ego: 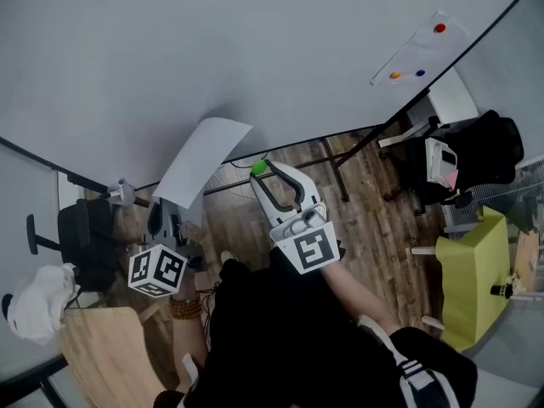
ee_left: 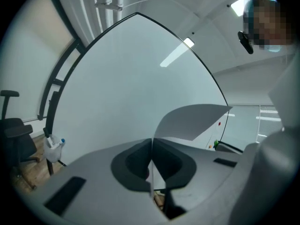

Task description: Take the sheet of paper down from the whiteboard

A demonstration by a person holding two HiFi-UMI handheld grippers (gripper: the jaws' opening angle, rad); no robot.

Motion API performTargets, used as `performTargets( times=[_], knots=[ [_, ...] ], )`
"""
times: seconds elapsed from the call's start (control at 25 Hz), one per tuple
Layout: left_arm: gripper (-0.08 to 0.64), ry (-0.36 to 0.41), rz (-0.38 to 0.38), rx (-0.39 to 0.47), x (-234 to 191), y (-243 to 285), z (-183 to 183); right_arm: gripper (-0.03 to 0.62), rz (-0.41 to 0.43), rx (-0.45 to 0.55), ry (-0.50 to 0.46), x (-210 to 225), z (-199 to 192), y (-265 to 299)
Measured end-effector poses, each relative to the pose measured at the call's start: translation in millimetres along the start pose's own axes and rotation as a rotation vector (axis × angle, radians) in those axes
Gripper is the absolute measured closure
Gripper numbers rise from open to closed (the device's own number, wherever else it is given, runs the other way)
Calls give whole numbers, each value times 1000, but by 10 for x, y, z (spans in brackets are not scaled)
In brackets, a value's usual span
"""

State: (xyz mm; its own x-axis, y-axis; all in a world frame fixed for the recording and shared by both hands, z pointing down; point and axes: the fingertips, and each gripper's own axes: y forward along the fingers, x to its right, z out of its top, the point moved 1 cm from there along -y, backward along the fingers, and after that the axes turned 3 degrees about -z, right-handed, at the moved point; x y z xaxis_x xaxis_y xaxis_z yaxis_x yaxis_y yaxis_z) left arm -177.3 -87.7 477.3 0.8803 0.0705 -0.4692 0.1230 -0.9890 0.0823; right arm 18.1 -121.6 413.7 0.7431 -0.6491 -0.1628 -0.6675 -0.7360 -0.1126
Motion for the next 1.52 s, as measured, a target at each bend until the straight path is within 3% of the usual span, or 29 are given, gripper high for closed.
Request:
performTargets(
  times=[0.16,0.4,0.52,0.72,1.0,1.52],
  knots=[
    [551,14,34,24,-7,-81,-44,477,10,6,15,-111,-32,16],
    [551,208,88,108,192,-69,4,477,10,0,70,-276,-118,39],
    [551,267,96,139,286,-46,40,477,-5,-13,114,-308,-181,29],
    [551,256,93,164,299,-38,72,477,-23,-30,141,-309,-262,5],
    [551,249,155,233,152,-195,246,477,-30,-30,148,-291,-262,-80],
    [551,520,173,269,317,-273,224,480,-3,-14,113,-394,-182,-62]
  ],
)
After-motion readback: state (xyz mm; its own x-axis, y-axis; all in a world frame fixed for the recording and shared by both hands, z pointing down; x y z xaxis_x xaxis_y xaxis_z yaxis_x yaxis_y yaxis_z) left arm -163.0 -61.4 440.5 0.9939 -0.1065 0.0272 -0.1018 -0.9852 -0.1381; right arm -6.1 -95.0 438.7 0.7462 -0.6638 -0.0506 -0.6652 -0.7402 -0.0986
